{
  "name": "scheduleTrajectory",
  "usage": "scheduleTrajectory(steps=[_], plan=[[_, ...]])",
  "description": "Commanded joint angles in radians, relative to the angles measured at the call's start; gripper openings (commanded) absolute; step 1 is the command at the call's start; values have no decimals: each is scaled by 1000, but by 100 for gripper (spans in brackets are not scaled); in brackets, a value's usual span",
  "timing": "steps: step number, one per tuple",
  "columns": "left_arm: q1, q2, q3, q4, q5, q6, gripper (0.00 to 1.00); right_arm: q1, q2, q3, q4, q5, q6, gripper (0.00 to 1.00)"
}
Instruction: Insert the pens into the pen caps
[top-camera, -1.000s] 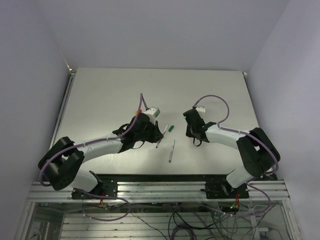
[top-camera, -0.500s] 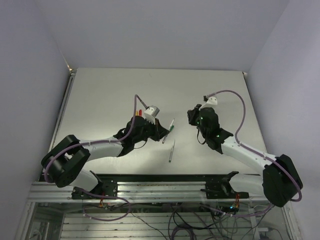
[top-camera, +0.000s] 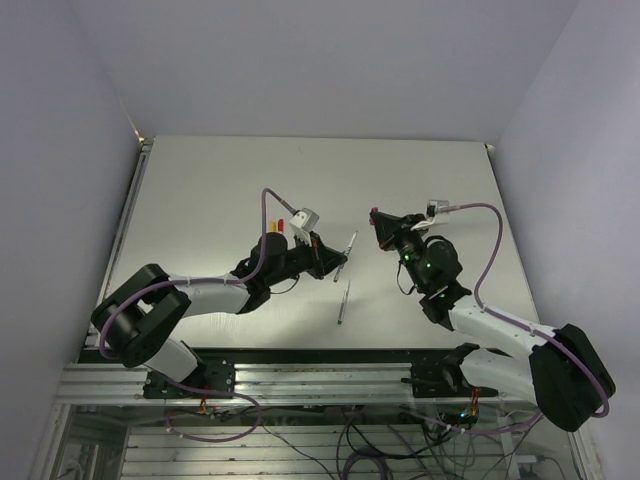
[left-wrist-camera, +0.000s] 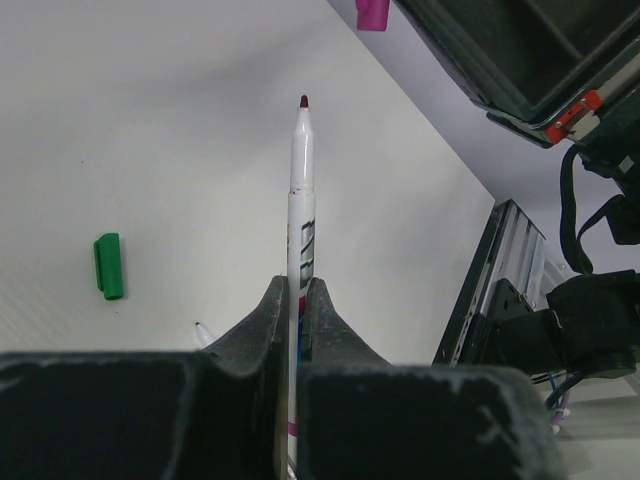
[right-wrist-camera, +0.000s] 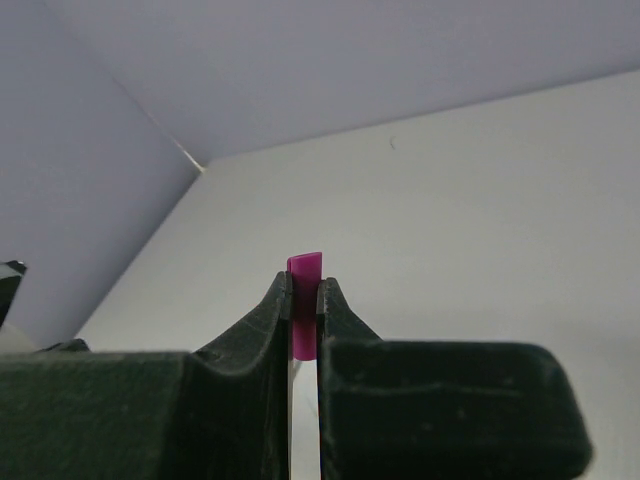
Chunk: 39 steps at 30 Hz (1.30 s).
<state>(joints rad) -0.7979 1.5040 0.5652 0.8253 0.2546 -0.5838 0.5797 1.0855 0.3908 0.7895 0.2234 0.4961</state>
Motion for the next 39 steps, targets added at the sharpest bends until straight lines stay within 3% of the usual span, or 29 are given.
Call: scheduleTrajectory(steps=[1,11,39], plan=[[-7,-7,29,59,17,4,7,-3,23,-33,208,-54,21,0],[-9,-8,30,102,16,-27,7,-3,83,-67,362,-114,62,0],[-22,-45,37,115,35,-33,7,-1,151,-71,438,-153,97,0]])
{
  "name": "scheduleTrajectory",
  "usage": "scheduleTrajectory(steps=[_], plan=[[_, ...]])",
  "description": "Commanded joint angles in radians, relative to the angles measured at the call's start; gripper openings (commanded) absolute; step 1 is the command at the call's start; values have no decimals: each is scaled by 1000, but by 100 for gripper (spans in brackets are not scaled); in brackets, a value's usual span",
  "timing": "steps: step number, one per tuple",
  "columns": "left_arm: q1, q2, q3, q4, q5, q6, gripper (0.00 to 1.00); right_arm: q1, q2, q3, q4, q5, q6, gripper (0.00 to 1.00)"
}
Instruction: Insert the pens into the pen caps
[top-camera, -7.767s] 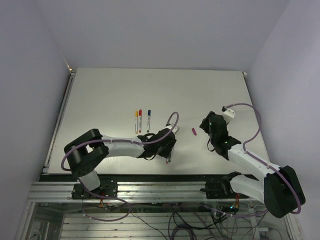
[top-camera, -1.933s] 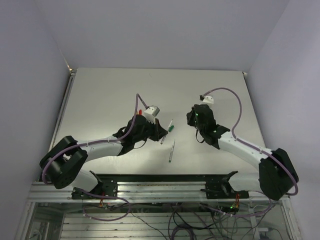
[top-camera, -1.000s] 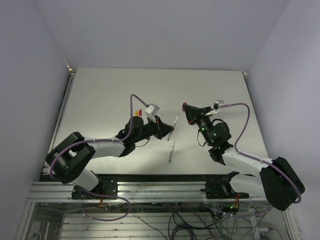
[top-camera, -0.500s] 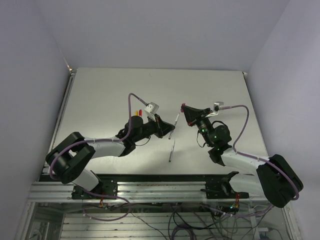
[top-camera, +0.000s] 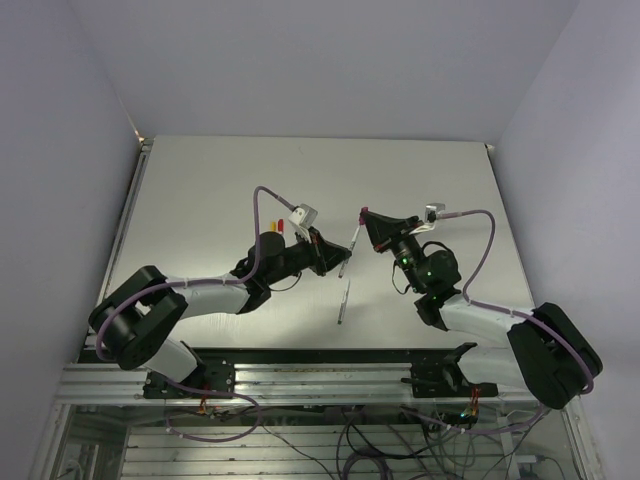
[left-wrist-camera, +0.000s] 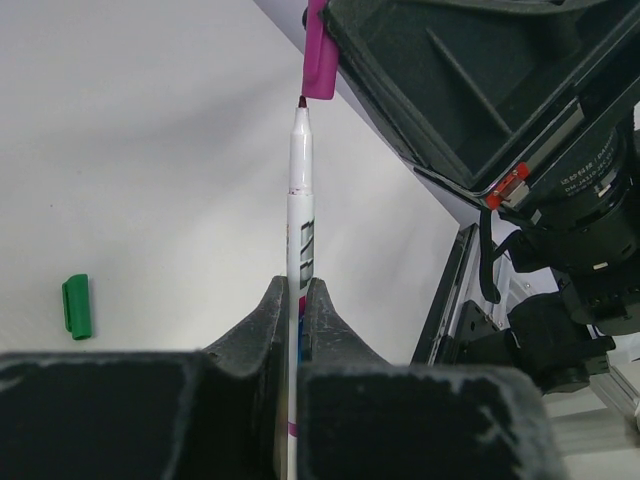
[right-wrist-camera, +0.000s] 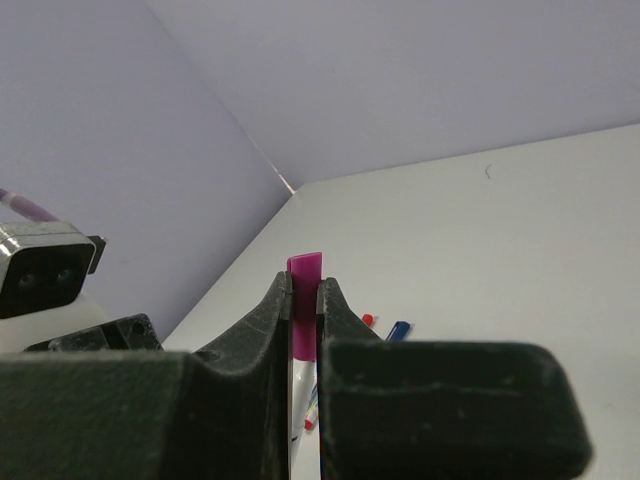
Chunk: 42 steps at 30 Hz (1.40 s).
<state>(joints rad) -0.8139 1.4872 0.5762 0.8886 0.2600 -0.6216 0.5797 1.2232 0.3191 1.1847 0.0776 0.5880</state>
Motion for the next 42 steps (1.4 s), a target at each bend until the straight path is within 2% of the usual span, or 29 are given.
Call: scheduleTrajectory(steps=[1,12,18,29,36,42], plan=[[-7,-29,26,53,28,5,7,-1,14,3,43,-9,7,0],[-10,-23,32,59,36,3,7,-1,29,10,52,-9,1,0],[-10,-28,13,80,-6,1,7,-1,24,9,42,-33,16,0],[-10,8,-17,208,-78,-38,7,17,25,-18,40,-120,98,0],[-10,21,-63,346,-160,-60,7,28,67,8,-9,-248,94,0],[-10,-27,-61,328,-220,-21,7,38,86,19,-95,-272,65,0]])
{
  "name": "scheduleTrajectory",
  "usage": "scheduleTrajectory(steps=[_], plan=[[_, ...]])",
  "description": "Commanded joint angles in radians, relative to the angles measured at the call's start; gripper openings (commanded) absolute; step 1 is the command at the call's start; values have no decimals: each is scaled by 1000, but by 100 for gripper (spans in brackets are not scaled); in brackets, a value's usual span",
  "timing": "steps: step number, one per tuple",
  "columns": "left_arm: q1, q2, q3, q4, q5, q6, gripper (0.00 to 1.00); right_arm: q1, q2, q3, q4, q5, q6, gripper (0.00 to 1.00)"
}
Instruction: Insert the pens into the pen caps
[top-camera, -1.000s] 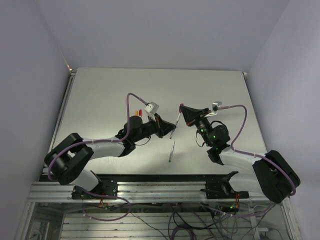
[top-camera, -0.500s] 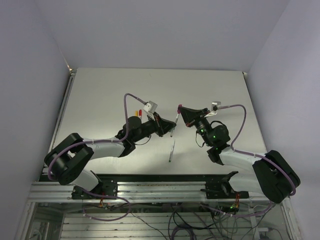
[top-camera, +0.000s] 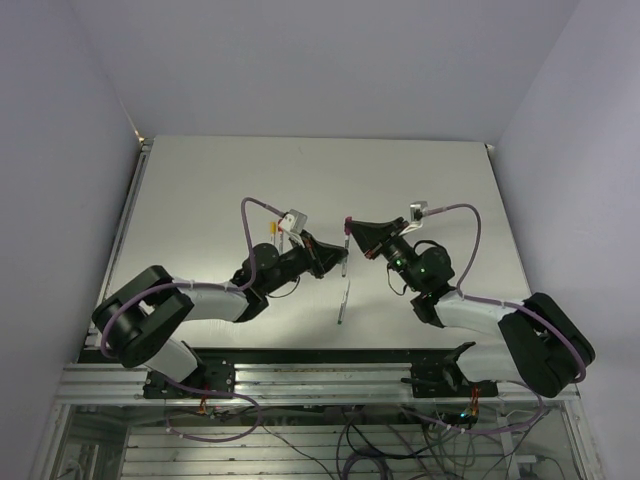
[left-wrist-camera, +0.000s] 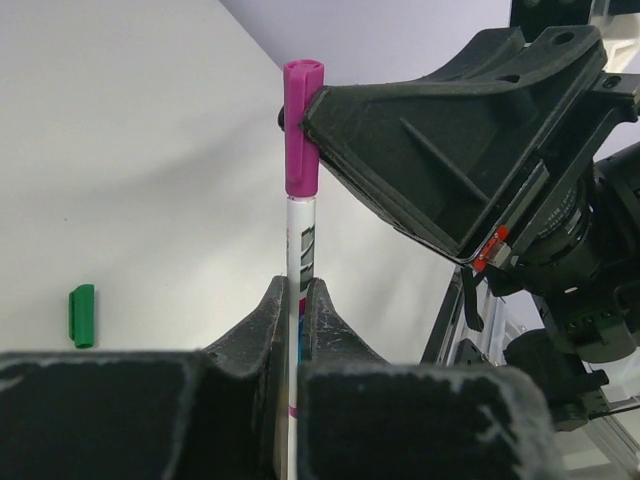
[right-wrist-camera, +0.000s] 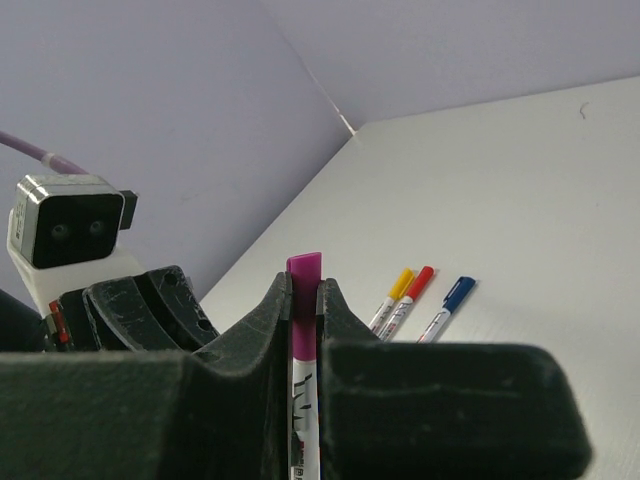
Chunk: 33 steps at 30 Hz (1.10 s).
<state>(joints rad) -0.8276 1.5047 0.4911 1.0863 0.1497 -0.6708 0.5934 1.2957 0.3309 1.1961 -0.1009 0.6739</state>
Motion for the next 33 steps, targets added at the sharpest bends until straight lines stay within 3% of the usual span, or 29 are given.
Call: scheduleTrajectory(steps=[1,7,18,28,33], plan=[[4,-59,26,116,-125,42,7,27,11,11,-134,-91,-30,0],[10,-119,45,69,-205,100,7,64,10,45,-308,-45,-102,0],[19,-149,68,70,-245,131,7,133,125,89,-404,-3,-119,0],[21,-219,67,-133,-282,178,7,144,94,135,-458,127,-158,0],[21,-217,89,-358,-323,178,7,145,-14,157,-483,264,-202,32]])
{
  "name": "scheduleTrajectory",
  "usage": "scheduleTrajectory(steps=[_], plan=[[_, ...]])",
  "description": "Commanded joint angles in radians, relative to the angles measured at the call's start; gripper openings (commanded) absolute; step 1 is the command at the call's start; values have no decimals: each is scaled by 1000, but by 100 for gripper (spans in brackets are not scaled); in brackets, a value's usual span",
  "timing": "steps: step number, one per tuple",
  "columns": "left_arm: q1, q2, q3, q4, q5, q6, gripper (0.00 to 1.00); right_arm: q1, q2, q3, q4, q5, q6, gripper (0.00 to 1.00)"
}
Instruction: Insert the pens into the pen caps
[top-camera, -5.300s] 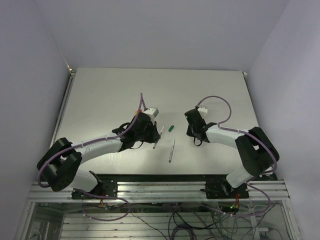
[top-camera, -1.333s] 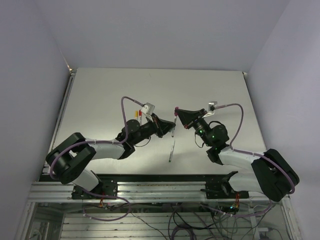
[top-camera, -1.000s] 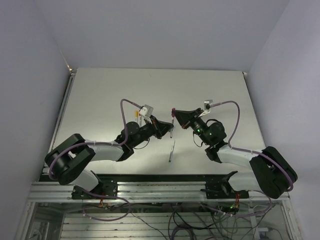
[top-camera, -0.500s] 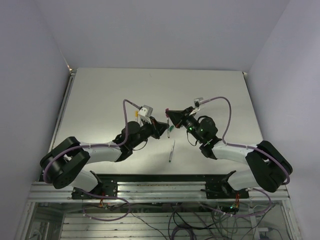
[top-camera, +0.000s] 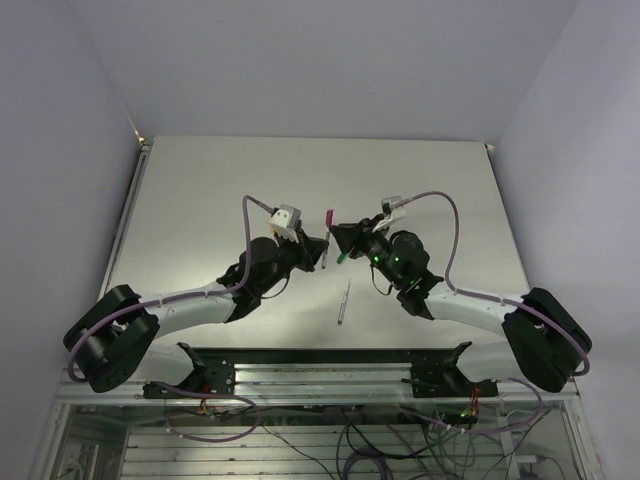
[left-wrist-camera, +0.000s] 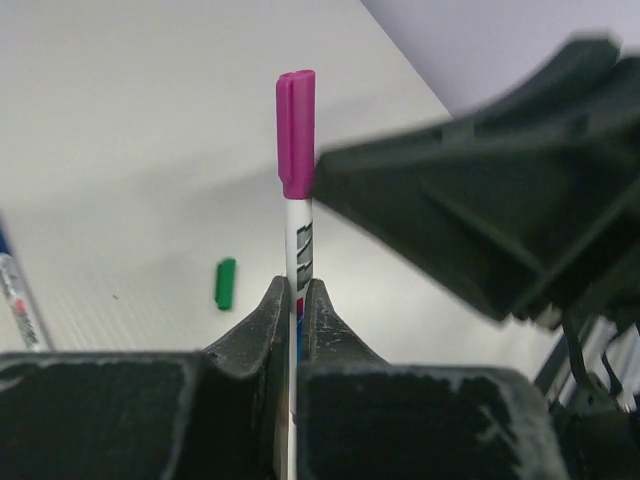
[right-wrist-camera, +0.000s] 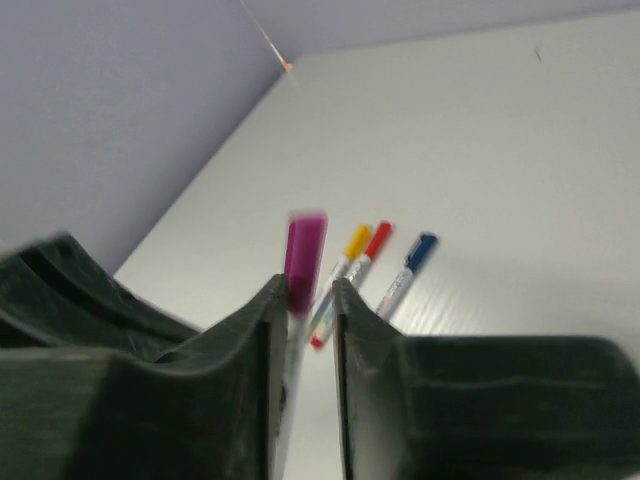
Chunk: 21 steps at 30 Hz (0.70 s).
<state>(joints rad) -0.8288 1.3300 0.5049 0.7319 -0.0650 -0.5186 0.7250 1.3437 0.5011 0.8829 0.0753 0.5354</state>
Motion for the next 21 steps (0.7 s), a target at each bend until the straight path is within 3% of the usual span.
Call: scheduleTrajectory(steps=[1,4,12,16,21], plan=[[22,-40,73,-34,-114,24,7,12,-89,-16,-168,113,-67,42],[22,-29,66,-81,-151,14,7,14,-167,-23,-185,195,-77,59],[22,124,199,-266,-253,58,7,11,-324,-58,-301,410,-54,76],[24,241,274,-300,-296,82,7,5,-348,-49,-467,598,60,83],[37,376,366,-356,-326,90,7,-8,-334,-28,-579,646,65,83]])
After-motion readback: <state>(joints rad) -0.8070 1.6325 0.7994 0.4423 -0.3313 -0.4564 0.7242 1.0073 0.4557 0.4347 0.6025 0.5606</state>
